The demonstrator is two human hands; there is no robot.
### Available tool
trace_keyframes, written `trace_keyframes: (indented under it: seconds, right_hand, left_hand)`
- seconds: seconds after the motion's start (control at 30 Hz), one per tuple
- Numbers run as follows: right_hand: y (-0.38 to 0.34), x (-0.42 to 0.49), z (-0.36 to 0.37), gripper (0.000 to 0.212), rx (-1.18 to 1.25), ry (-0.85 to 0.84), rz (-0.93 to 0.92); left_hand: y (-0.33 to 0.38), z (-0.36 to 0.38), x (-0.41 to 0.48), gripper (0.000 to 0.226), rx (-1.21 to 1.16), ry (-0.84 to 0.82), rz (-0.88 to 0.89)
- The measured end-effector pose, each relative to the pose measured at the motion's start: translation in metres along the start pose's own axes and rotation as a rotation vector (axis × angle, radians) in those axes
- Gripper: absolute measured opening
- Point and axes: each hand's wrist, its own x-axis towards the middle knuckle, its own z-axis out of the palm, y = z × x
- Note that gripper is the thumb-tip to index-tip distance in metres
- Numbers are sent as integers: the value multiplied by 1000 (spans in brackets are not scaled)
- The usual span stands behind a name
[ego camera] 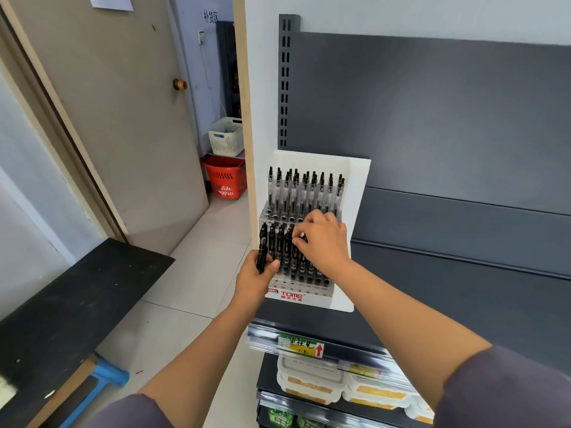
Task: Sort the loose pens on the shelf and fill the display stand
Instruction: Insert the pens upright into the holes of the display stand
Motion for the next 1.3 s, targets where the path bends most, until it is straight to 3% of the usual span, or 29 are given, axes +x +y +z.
trace_keyframes:
  seconds: [0.13, 0.27, 0.53, 0.7, 0.83, 0.9, 1.0, 1.1, 1.3]
  right_hand:
    - [1, 0, 4, 14, 30, 23, 30]
    - [5, 0, 6, 14, 30, 0, 33]
    - [2, 4, -3, 19, 46, -38, -18]
    - [-11, 4, -15, 22, 429, -143, -54]
    - [-13, 1, -17, 16, 791, -218, 84]
    - [-11, 0, -19, 11, 837, -222, 129]
    - [-11, 2, -25, 8, 676, -199, 76]
    - [-11, 7, -34, 10, 523, -75, 25]
    - [-13, 8, -30, 15, 318, 84, -14]
  left_hand:
    - [0, -1, -4, 36, -63, -26, -19]
    - [-4, -2, -1, 17, -140, -28, -16]
    - [-5, 4, 5, 19, -139, 13, 50]
    - [-1, 11, 5, 19, -195, -14, 64]
    - [6, 15, 3, 21, -229, -46, 92]
    - [10, 15, 2, 20, -228, -60, 101]
    - [13, 12, 4, 18, -135, -43, 148]
    - [14, 5, 10, 17, 1, 76, 227]
    - [16, -6, 22, 28, 610, 195, 475]
